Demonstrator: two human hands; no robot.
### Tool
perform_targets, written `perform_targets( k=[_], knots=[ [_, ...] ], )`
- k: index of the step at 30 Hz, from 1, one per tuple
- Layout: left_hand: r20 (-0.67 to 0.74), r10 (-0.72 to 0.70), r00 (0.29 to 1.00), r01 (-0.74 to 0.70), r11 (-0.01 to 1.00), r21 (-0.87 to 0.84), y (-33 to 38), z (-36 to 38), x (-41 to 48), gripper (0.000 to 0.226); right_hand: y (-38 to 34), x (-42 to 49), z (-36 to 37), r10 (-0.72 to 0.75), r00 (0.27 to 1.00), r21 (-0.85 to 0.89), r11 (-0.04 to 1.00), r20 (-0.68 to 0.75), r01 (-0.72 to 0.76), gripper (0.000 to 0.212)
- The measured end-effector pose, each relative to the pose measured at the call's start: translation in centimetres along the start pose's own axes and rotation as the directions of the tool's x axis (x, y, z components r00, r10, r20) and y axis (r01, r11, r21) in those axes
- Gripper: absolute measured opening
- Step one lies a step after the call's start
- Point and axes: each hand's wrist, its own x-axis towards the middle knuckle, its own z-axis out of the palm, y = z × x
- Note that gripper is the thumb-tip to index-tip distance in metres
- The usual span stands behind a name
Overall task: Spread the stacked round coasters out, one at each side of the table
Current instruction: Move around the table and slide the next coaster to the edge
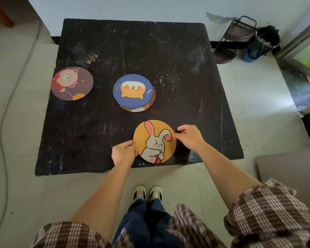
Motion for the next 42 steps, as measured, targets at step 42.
perform_targets(
  k=[42],
  knots=[
    [0.000, 0.242, 0.970, -0.227, 0.909, 0.351, -1.6, -1.5, 0.5, 0.022, 2.6, -3.0, 3.8, 0.230, 0.970, 0.529, 0.835, -0.079, -0.155, 0.025]
  ],
)
